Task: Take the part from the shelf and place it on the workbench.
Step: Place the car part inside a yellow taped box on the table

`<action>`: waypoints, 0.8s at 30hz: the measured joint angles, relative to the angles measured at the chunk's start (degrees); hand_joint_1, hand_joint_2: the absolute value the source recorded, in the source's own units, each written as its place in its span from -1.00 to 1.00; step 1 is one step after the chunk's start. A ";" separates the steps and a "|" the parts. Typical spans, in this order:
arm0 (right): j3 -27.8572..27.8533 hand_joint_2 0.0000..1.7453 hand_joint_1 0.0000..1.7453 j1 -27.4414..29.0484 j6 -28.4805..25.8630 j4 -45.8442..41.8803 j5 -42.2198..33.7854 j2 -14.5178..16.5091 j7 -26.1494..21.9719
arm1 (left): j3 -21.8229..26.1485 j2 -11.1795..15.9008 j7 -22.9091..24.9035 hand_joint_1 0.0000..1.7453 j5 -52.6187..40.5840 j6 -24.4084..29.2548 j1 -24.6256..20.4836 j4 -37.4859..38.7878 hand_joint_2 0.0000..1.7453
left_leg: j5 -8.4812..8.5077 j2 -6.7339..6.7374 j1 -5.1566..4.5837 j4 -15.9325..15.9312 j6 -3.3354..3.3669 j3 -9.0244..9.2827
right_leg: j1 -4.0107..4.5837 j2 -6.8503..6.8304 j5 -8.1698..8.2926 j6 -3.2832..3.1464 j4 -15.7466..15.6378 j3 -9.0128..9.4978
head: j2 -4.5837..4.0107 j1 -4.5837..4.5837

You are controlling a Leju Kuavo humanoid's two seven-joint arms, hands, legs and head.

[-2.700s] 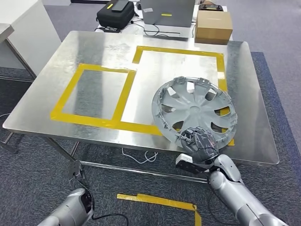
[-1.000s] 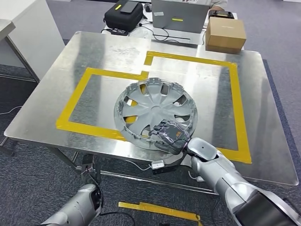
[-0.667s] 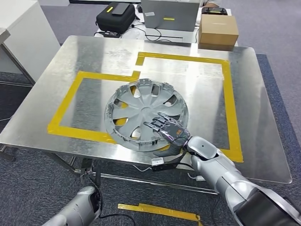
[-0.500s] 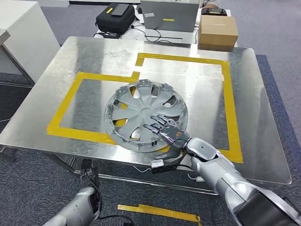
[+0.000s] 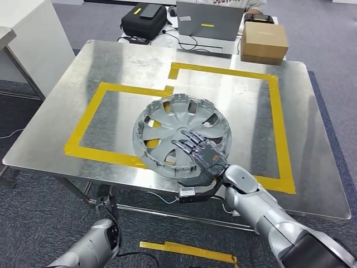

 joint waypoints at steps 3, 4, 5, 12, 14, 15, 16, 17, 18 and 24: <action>-1.00 -1.00 -1.00 1.31 -0.35 -5.41 -2.35 -0.57 -0.07 | 0.04 0.13 -0.16 -1.00 0.15 0.07 -0.02 -0.01 -1.00 | 0.50 -0.04 -0.23 0.19 -0.69 -0.43 | -0.02 -0.05 3.88 -0.34 -10.98 6.29 | 0.00 -0.04; -1.31 -1.00 -1.00 1.88 -0.29 -7.70 -2.99 -0.86 0.00 | 0.06 0.21 -0.21 -1.00 0.18 0.08 -0.03 -0.01 -1.00 | 0.76 -0.05 -0.32 0.23 -1.02 -0.64 | 0.04 0.01 4.19 -0.58 -12.63 7.15 | 0.00 -0.07; -1.55 -1.00 -1.00 2.52 -0.22 -9.77 -3.46 -1.15 0.08 | 0.08 0.29 -0.24 -1.00 0.20 0.09 -0.01 -0.01 -1.00 | 1.03 -0.06 -0.39 0.24 -1.37 -0.84 | 0.15 0.10 4.21 -0.88 -13.03 7.26 | 0.00 -0.11; -2.32 -1.00 -1.00 6.78 1.00 -20.37 -4.80 -2.61 0.11 | 0.11 0.87 -0.54 -1.00 0.36 0.03 0.14 0.00 -1.00 | -8.90 -0.02 -0.05 13.85 -3.00 -5.08 | 0.16 -0.21 6.64 -3.21 -13.14 5.07 | 0.00 -0.59; -2.31 -1.00 -1.00 7.91 1.34 -22.35 -4.87 -2.96 0.13 | 0.11 1.00 -0.65 -1.00 0.46 0.02 0.25 0.00 -1.00 | -10.17 -0.02 -0.09 16.19 -2.84 -4.33 | 0.38 -0.23 7.40 -3.19 -13.11 4.07 | 0.00 -0.59; -2.30 -1.00 -1.00 8.34 1.42 -23.17 -4.91 -3.09 0.13 | 0.12 1.05 -0.71 -1.00 0.51 0.02 0.27 -0.01 -1.00 | -9.32 -0.02 -0.14 13.86 -2.56 -2.28 | 0.51 -0.22 7.78 -3.15 -13.10 3.63 | 0.00 -0.58; -2.30 -1.00 -1.00 8.62 1.46 -23.95 -4.99 -3.21 0.14 | 0.13 1.09 -0.76 -1.00 0.55 0.02 0.25 -0.01 -1.00 | -7.99 -0.02 -0.25 9.95 -2.15 0.60 | 0.60 -0.20 8.16 -3.09 -13.09 3.29 | 0.00 -0.59; -2.31 -1.00 -1.00 8.79 1.45 -24.69 -5.10 -3.32 0.14 | 0.13 1.15 -0.82 -1.00 0.59 0.02 0.17 -0.01 -1.00 | -7.01 -0.02 -0.42 5.68 -1.67 3.41 | 0.76 -0.18 8.51 -2.97 -13.08 2.98 | 0.00 -0.57; -2.33 -1.00 -1.00 8.88 1.44 -25.35 -5.25 -3.43 0.14 | 0.13 1.18 -0.89 -1.00 0.63 0.01 0.07 -0.01 -1.00 | -6.28 -0.02 -0.60 2.32 -1.29 5.44 | 0.85 -0.18 8.87 -2.78 -13.04 2.73 | 0.00 -0.54; -2.85 -1.00 -1.00 10.87 0.88 -28.56 -6.75 -4.40 0.15 | 0.26 1.27 -1.14 -1.00 1.08 0.03 0.03 -0.01 -1.00 | -3.42 0.11 -0.60 -1.22 0.40 5.28 | 0.67 -0.21 7.88 -0.89 -11.67 0.90 | 0.00 -0.40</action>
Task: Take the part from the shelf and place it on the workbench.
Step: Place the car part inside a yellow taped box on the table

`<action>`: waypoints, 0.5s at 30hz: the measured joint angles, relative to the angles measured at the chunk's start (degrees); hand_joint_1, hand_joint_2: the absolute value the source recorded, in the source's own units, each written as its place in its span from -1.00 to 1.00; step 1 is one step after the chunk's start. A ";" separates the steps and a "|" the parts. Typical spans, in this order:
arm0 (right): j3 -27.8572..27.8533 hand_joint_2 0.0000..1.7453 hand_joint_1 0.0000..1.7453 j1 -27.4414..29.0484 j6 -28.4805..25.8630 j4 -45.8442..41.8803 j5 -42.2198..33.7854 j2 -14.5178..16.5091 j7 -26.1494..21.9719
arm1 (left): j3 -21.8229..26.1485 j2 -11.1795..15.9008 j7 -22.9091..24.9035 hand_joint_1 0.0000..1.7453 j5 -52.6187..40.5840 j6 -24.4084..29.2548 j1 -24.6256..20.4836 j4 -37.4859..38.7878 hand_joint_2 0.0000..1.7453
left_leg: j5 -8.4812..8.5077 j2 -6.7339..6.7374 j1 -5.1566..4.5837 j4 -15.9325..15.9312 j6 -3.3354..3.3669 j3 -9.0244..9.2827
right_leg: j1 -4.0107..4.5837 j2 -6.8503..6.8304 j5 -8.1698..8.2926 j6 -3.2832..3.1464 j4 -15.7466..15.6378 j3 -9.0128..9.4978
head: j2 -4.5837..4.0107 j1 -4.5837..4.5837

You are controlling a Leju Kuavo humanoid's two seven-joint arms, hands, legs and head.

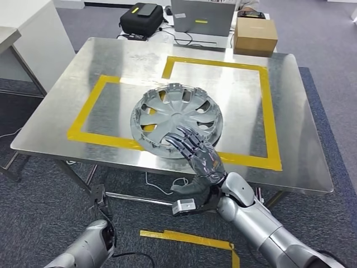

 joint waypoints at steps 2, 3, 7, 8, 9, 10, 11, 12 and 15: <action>-0.69 -1.00 -1.00 1.25 -0.39 -1.00 -1.50 -0.49 -0.14 | 0.10 0.00 -0.15 -1.00 0.20 0.02 0.01 0.00 -1.00 | 1.22 0.08 0.12 -0.13 0.44 -1.33 | -0.20 0.00 -5.30 0.52 6.19 -2.15 | 0.00 0.18; -1.25 -1.00 -1.00 2.23 -0.44 -1.60 -2.98 -0.67 -0.38 | 0.17 0.03 -0.30 -1.00 0.32 0.07 0.09 0.00 -1.00 | 1.79 0.08 0.13 -0.11 0.49 -2.09 | -0.29 0.00 -7.55 0.77 10.13 -3.11 | 0.00 0.24; -5.67 -1.00 -1.00 8.13 2.63 -4.48 -13.22 -0.94 -1.90 | 0.82 0.29 -1.36 -1.00 1.41 0.66 0.58 0.00 -1.00 | 4.05 0.06 0.18 0.00 0.05 -5.05 | -0.68 -0.06 -6.17 1.26 11.21 0.70 | 0.00 0.28; -7.47 -1.00 -1.00 9.71 4.02 -5.04 -15.92 -0.93 -2.47 | 1.08 0.38 -1.62 -1.00 1.72 0.86 0.66 0.00 -1.00 | 4.52 0.02 0.17 0.08 -0.21 -5.62 | -0.74 -0.10 -5.34 1.25 7.17 3.95 | 0.00 0.30; -9.52 -1.00 -1.00 11.31 5.45 -5.48 -18.43 -0.86 -3.26 | 1.34 0.49 -1.84 -1.00 1.97 1.06 0.70 0.00 -1.00 | 4.98 -0.03 0.12 0.22 -0.50 -6.11 | -0.73 -0.07 -5.24 1.14 2.78 7.22 | 0.00 0.29; -11.71 -1.00 -1.00 12.86 6.90 -5.76 -20.74 -0.73 -4.05 | 1.56 0.58 -1.98 -1.00 2.17 1.25 0.72 0.00 -1.00 | 5.47 -0.08 0.05 0.31 -0.82 -6.45 | -0.69 -0.06 -5.55 0.98 -0.54 9.59 | 0.00 0.30; -14.04 -1.00 -1.00 14.46 8.30 -5.90 -22.79 -0.53 -4.70 | 1.81 0.68 -2.05 -1.00 2.40 1.43 0.74 0.00 -1.00 | 5.95 -0.13 0.00 0.36 -1.13 -6.65 | -0.59 -0.04 -6.01 0.77 -2.42 10.86 | 0.00 0.35; -16.26 -1.00 -1.00 16.10 9.46 -5.92 -24.46 -0.26 -5.12 | 2.08 0.76 -2.10 -1.00 2.55 1.60 0.80 0.00 -1.00 | 6.44 -0.16 0.00 0.34 -1.43 -6.77 | -0.47 -0.02 -6.09 0.43 -3.08 11.15 | 0.00 0.36; -22.81 -1.00 -1.00 20.54 10.86 -4.84 -26.89 0.96 -5.22 | 2.83 1.09 -2.43 -1.00 2.90 1.90 1.28 0.00 -1.00 | 4.51 -0.18 0.22 1.87 -2.39 -7.56 | -0.61 -0.35 -4.61 -1.30 -3.02 9.76 | 0.00 0.28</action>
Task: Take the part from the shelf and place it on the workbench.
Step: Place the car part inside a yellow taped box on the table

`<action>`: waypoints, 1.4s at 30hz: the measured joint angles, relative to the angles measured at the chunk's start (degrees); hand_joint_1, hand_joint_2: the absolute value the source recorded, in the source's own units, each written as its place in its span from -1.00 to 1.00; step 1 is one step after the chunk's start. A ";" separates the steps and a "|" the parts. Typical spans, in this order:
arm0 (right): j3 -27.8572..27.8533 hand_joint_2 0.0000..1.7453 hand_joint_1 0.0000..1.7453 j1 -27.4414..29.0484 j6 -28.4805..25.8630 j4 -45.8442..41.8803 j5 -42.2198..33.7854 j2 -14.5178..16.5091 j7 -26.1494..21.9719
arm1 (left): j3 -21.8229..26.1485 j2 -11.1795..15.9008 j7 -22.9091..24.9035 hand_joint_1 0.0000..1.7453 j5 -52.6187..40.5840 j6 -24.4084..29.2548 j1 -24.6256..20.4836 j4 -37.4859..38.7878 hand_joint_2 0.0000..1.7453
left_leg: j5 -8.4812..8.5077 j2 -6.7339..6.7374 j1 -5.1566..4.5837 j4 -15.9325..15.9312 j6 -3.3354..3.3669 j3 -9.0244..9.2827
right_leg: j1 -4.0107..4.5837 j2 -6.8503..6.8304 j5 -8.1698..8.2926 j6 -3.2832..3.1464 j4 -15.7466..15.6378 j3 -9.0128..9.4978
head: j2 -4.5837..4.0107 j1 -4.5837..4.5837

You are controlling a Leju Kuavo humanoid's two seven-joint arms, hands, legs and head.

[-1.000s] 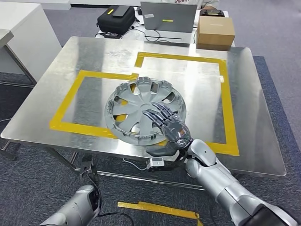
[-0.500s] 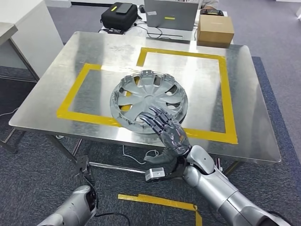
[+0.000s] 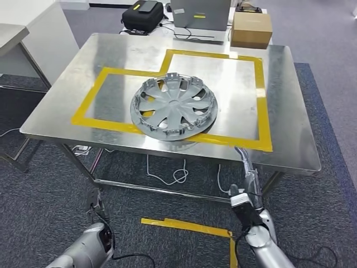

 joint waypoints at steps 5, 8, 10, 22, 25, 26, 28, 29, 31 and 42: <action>-10.62 -1.00 -1.00 1.17 0.76 11.93 -5.79 2.04 4.98 | 0.60 0.38 0.70 -1.00 0.05 0.24 0.29 0.00 -1.00 | -10.23 0.06 0.09 15.39 -0.70 -2.48 | 0.14 -0.10 3.54 -0.89 0.06 -4.38 | 0.00 -0.46; -19.45 -1.00 -1.00 0.55 3.18 24.81 -13.27 2.54 10.48 | 0.88 0.41 1.60 -1.00 -0.03 0.49 0.28 -0.01 -1.00 | -6.51 -0.01 -0.01 10.64 0.05 3.70 | 0.30 -0.45 5.38 -0.48 0.23 -6.70 | 0.00 -0.42; -24.92 -1.00 -1.00 0.74 4.53 31.47 -16.90 2.65 13.67 | 0.94 0.47 1.90 -1.00 -0.05 0.53 0.07 -0.02 -1.00 | -7.20 -0.13 -0.24 1.85 0.79 10.25 | 0.47 -0.65 6.47 -0.08 0.39 -7.54 | 0.00 -0.38; -36.77 -1.00 -1.00 5.13 3.88 48.92 -17.35 3.51 28.16 | 1.45 0.48 2.72 -1.00 -0.19 -0.04 0.42 0.00 -1.00 | -1.91 0.53 -0.40 -3.56 2.73 5.58 | -0.20 0.07 -0.83 2.70 16.15 -9.64 | 0.00 0.10; -36.86 -1.00 -1.00 5.53 4.49 50.06 -15.95 3.92 31.27 | 1.48 0.57 2.84 -1.00 -0.43 -0.16 0.36 -0.01 -1.00 | -0.61 0.69 -0.55 -2.36 1.82 3.39 | -0.38 0.14 -0.31 2.63 4.39 -0.13 | 0.00 0.14; -36.78 -1.00 -1.00 5.49 5.26 50.43 -14.99 4.09 33.05 | 1.48 0.60 2.91 -1.00 -0.68 -0.34 0.28 -0.01 -1.00 | -0.20 0.78 -0.64 -2.03 1.51 3.06 | -0.35 0.19 -1.33 2.35 1.27 1.85 | 0.00 0.16; -36.10 -1.00 -1.00 5.63 7.80 51.17 -12.36 4.49 36.42 | 1.46 0.66 3.25 -1.00 -1.36 -1.00 0.30 -0.01 -1.00 | 0.67 0.89 -0.63 -1.85 0.94 2.72 | -0.15 0.25 -2.11 1.41 -0.72 2.47 | 0.00 0.19; -35.47 -1.00 -1.00 5.80 9.34 51.51 -10.80 4.69 37.70 | 1.42 0.70 3.49 -1.00 -1.73 -1.41 0.38 0.00 -1.00 | 0.60 0.84 -0.52 -1.72 0.63 2.54 | -0.14 0.11 -1.70 0.84 -0.59 1.92 | 0.00 0.22; -33.59 -1.00 -1.00 5.97 12.37 51.98 -7.23 4.97 39.64 | 1.29 0.77 4.10 -1.00 -2.49 -2.10 0.56 0.00 -1.00 | -2.71 0.68 -0.33 0.66 -0.02 1.58 | -0.18 -0.14 -0.60 -0.36 -0.58 0.93 | 0.00 0.13; -20.37 -1.00 -1.00 3.60 19.22 52.83 5.52 5.60 45.56 | -0.29 0.64 5.65 -1.00 -4.89 -3.41 -0.06 0.00 -1.00 | -7.91 0.40 -1.30 -2.92 2.20 13.16 | 0.88 -0.21 6.29 -0.37 0.29 -6.41 | 0.00 0.02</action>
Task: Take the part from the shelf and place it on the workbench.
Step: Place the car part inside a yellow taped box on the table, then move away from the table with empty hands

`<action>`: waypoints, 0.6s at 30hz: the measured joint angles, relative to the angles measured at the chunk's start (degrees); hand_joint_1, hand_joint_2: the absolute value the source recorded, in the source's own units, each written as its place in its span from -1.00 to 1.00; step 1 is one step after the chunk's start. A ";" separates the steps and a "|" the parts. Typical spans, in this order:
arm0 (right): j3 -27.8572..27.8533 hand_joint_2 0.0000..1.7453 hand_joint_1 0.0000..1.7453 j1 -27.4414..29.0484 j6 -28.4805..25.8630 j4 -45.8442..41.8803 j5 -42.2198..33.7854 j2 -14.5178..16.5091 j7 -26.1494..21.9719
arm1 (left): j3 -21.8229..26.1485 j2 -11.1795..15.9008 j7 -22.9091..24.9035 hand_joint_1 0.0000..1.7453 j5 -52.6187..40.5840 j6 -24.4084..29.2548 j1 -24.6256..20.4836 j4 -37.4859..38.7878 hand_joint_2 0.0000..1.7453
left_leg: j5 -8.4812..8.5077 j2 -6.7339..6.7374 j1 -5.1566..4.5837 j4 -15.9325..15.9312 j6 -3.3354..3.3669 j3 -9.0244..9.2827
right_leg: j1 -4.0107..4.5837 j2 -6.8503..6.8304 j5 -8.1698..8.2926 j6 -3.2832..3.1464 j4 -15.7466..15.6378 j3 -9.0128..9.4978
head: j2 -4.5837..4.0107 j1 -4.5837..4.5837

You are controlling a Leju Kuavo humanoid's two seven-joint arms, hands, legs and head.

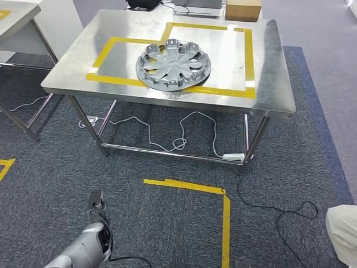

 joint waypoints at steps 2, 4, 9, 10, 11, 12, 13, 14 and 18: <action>1.19 -1.00 -1.00 -0.56 0.85 0.06 0.66 0.06 0.22 | -0.12 -0.08 0.18 -1.00 -0.12 -0.32 -0.07 0.00 -1.00 | 0.77 0.13 -0.05 -0.80 0.26 -0.41 | -0.19 0.00 0.90 0.62 -0.14 -0.35 | 0.00 -0.15; 2.13 -1.00 -1.00 -0.98 1.66 0.17 1.02 0.10 0.70 | -0.28 -0.19 0.37 -1.00 -0.26 -0.55 -0.15 0.00 -1.00 | 2.24 0.36 0.17 -1.22 0.86 -1.59 | -0.34 0.19 -1.51 1.25 1.53 -1.46 | 0.00 -0.16; 3.62 -1.00 -1.00 -1.25 4.23 0.39 1.28 0.15 1.13 | -0.50 -0.30 0.56 -1.00 -0.44 -0.31 0.04 0.00 -1.00 | 5.81 0.31 0.31 -1.24 0.96 -6.37 | -0.64 0.34 -9.81 2.31 16.39 -4.57 | 0.00 0.22; 3.76 -1.00 -1.00 -1.13 4.94 0.44 1.36 0.16 1.10 | -0.50 -0.28 0.65 -1.00 -0.42 0.03 0.11 0.00 -1.00 | 6.47 0.12 0.31 -1.16 0.76 -7.27 | -0.66 0.39 -7.97 2.30 16.63 -3.61 | 0.00 0.24; 3.91 -1.00 -1.00 -0.98 5.64 0.49 1.49 0.16 1.06 | -0.50 -0.28 0.74 -1.00 -0.40 0.43 0.15 0.00 -1.00 | 7.10 -0.13 0.31 -1.06 0.54 -8.10 | -0.68 0.69 -5.95 2.18 14.88 -1.65 | 0.00 0.22; 4.07 -1.00 -1.00 -0.83 6.22 0.51 1.68 0.16 1.02 | -0.50 -0.29 0.83 -1.00 -0.42 0.74 0.16 0.00 -1.00 | 7.67 -0.45 0.32 -0.91 0.30 -8.80 | -0.74 1.54 -4.93 1.98 11.47 1.19 | 0.00 0.22; 4.30 -1.00 -1.00 -0.64 6.65 0.51 2.01 0.16 0.98 | -0.51 -0.31 0.91 -1.00 -0.48 0.98 0.11 0.00 -1.00 | 8.14 -0.73 0.24 -0.65 0.07 -9.38 | -0.82 2.53 -5.16 1.74 7.05 4.53 | 0.00 0.20; 4.61 -1.00 -1.00 -0.47 7.00 0.53 2.52 0.15 0.96 | -0.52 -0.34 0.95 -1.00 -0.54 1.10 0.03 0.00 -1.00 | 8.63 -1.03 0.16 -0.35 -0.15 -9.89 | -0.88 3.34 -6.32 1.60 2.89 7.38 | 0.00 0.24; 6.29 -1.00 -1.00 -0.10 8.18 0.78 4.78 0.30 0.97 | -0.67 -0.23 1.33 -1.00 -0.90 0.92 0.07 0.01 -1.00 | 9.62 -2.27 0.17 0.52 -1.20 -11.24 | -0.88 2.40 -8.23 0.49 -1.65 9.41 | 0.00 0.22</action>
